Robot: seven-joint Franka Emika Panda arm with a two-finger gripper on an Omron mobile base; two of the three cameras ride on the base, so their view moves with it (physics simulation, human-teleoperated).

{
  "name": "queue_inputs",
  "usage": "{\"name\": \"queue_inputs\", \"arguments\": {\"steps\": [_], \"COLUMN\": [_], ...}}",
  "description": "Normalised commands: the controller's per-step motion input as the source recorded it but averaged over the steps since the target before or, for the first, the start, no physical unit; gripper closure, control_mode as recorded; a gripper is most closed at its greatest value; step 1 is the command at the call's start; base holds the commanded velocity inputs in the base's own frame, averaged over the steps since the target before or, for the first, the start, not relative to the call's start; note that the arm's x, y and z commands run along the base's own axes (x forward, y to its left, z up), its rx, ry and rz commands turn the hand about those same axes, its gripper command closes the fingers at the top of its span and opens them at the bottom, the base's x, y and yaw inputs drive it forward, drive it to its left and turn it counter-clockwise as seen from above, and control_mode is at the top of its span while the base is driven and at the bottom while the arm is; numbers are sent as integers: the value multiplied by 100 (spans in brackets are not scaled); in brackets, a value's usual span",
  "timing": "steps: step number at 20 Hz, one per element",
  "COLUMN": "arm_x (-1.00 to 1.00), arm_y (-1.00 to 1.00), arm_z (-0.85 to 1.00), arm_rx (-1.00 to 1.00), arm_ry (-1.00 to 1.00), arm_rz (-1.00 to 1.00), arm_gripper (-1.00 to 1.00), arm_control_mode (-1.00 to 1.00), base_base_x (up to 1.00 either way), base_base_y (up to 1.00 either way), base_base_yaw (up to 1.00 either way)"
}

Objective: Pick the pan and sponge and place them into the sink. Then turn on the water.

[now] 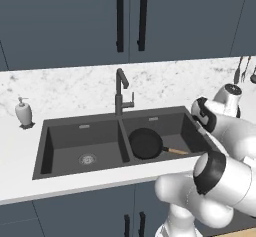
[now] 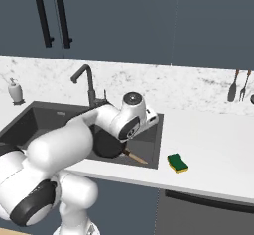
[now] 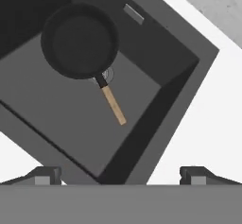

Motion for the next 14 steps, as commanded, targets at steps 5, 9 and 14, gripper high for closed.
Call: {"name": "queue_inputs", "arguments": {"steps": [5, 9, 14], "arm_x": [-38, -30, -30], "arm_y": [-57, -53, -44], "arm_z": [4, 0, -11], "arm_rx": [0, 4, 3], "arm_ry": [18, 14, 7], "arm_rz": [0, -1, -6], "arm_gripper": [-100, -100, -100], "arm_control_mode": [-100, -100, -100], "base_base_x": [0, 0, 0], "base_base_y": [0, 0, 0], "base_base_yaw": [0, 0, 0]}}
